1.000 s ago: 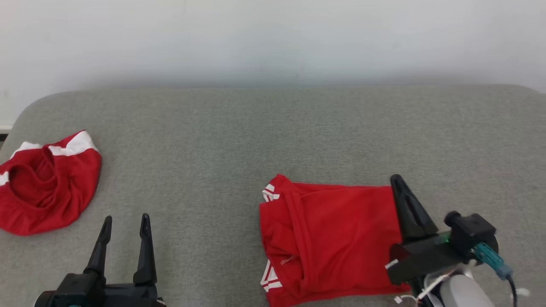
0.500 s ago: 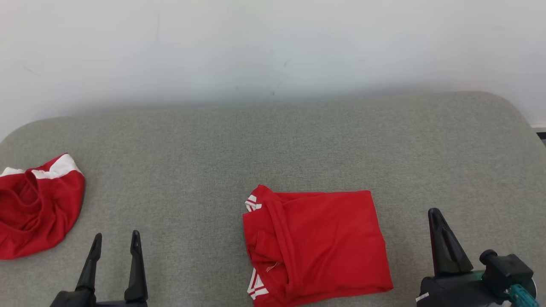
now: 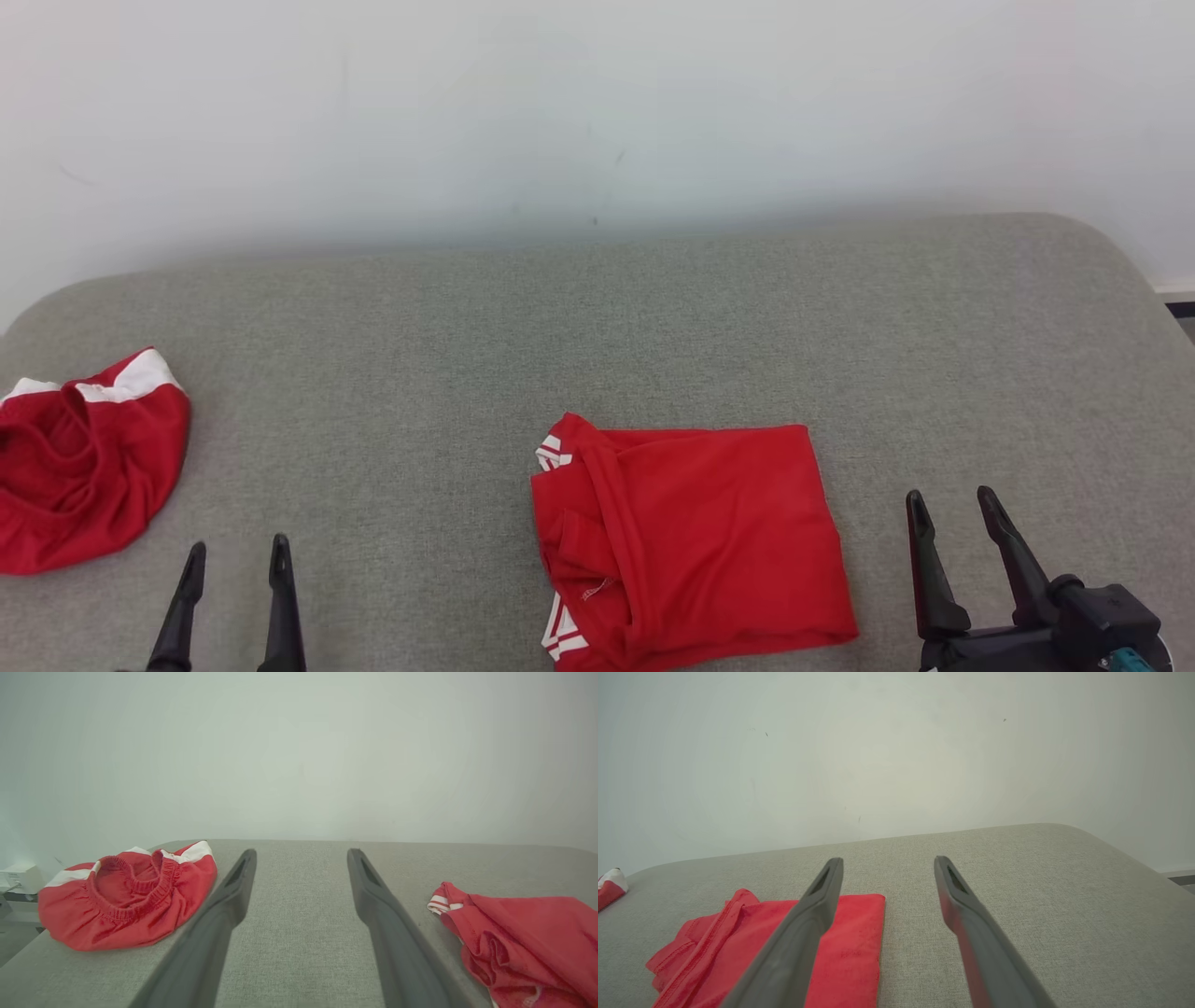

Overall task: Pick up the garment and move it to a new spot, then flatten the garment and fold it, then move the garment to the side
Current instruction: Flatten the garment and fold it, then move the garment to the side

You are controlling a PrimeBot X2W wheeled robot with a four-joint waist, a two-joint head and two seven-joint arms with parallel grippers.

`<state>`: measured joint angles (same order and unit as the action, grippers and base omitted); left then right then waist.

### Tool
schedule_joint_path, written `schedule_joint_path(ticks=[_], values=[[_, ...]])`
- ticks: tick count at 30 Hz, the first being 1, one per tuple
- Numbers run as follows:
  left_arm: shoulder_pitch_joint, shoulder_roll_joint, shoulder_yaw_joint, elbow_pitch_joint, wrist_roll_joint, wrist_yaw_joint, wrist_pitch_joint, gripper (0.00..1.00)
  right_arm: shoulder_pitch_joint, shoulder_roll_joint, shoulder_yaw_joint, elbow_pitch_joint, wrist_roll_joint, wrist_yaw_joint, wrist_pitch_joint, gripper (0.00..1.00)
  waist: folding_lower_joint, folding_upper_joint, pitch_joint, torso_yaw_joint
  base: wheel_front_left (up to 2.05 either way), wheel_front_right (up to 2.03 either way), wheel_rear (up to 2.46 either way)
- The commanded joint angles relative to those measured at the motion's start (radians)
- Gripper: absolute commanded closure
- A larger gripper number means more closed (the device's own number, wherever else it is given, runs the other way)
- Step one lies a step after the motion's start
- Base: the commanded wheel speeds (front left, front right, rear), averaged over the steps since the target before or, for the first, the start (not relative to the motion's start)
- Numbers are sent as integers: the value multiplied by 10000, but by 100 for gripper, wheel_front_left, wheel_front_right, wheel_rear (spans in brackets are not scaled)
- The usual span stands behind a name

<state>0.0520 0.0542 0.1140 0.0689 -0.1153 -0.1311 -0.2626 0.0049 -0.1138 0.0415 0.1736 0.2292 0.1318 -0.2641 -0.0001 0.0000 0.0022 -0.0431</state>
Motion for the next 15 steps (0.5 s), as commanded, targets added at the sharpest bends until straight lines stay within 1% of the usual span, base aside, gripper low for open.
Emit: schedule_joint_path(ticks=[1,15], values=[[195,92,53,-31,-90,14,-30,0,107,-2,-13,28,-32,-26,1,0,1,0,-22,39,0,0,0],[579,949,-687,-141,-1146,13,-30,0,135,-77,27,280,9,-26,1,0,1,0,-88,246,0,0,0]])
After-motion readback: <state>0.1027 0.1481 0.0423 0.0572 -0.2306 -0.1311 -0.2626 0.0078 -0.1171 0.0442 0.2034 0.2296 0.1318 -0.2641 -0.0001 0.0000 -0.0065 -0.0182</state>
